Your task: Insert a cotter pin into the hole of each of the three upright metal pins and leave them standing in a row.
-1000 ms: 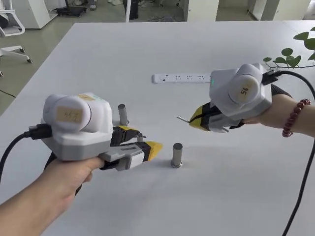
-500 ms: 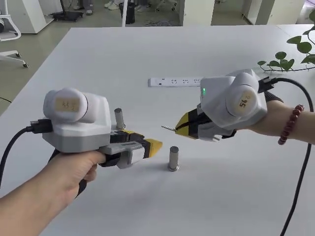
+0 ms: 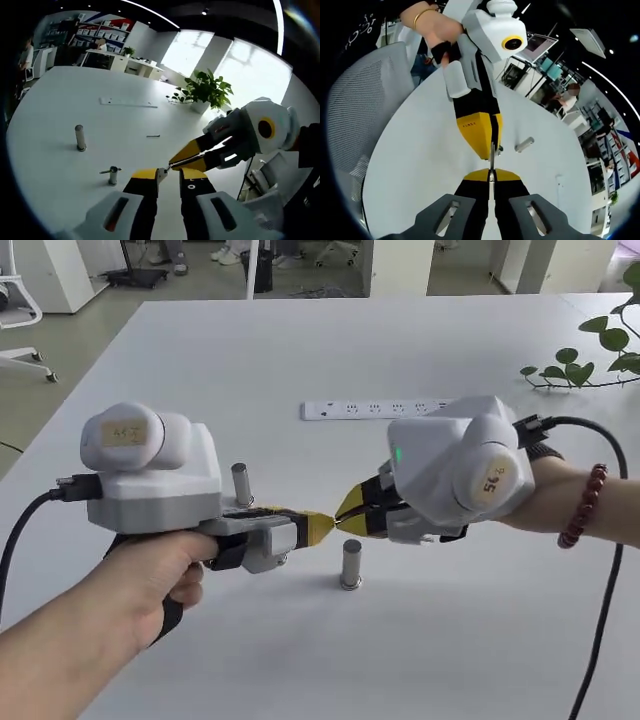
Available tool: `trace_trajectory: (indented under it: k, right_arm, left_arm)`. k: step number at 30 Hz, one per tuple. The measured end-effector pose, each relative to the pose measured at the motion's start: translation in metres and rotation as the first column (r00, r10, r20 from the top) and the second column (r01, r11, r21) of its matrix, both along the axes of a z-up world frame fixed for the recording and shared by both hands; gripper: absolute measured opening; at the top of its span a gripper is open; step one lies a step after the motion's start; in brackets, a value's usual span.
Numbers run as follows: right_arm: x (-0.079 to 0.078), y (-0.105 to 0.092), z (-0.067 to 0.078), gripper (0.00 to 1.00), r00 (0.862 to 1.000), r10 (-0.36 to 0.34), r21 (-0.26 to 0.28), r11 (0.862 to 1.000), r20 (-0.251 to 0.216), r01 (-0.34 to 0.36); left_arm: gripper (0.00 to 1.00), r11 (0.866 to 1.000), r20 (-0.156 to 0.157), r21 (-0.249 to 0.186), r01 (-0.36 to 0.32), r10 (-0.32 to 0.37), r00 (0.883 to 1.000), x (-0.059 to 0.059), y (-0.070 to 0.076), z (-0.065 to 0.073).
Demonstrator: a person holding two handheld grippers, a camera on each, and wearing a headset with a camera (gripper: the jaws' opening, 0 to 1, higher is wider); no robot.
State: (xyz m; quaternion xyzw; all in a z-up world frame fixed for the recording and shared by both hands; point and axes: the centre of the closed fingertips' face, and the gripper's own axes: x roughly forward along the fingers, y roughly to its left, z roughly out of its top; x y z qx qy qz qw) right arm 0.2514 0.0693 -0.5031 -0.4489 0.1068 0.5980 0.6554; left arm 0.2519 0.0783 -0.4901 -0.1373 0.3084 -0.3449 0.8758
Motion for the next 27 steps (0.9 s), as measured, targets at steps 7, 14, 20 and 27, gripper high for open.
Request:
trace_trajectory:
  k: [7,14,20,27]
  right_arm:
    - [-0.0047,0.0026,0.0024,0.00,1.000,0.020,0.001,1.000,0.022,-0.020]
    - [-0.0074,0.0046,0.0035,0.00,0.999,0.028,0.003,1.000,0.031,-0.029]
    - [-0.0080,0.0052,0.0023,0.00,0.999,0.028,0.004,1.000,0.034,-0.028]
    - [-0.0080,0.0055,0.0035,0.00,0.999,0.017,0.011,1.000,0.031,-0.018]
  left_arm:
    - [0.11,1.000,-0.017,-0.027,0.007,-0.008,1.000,-0.0024,-0.0044,0.0007]
    - [0.01,0.999,-0.025,-0.036,-0.004,0.003,1.000,-0.0016,-0.0041,0.0006]
    - [0.01,1.000,-0.017,-0.024,0.008,-0.008,1.000,-0.0032,-0.0052,-0.0007]
    - [0.01,0.999,0.039,0.012,0.036,-0.036,0.999,-0.0033,-0.0056,0.0011]
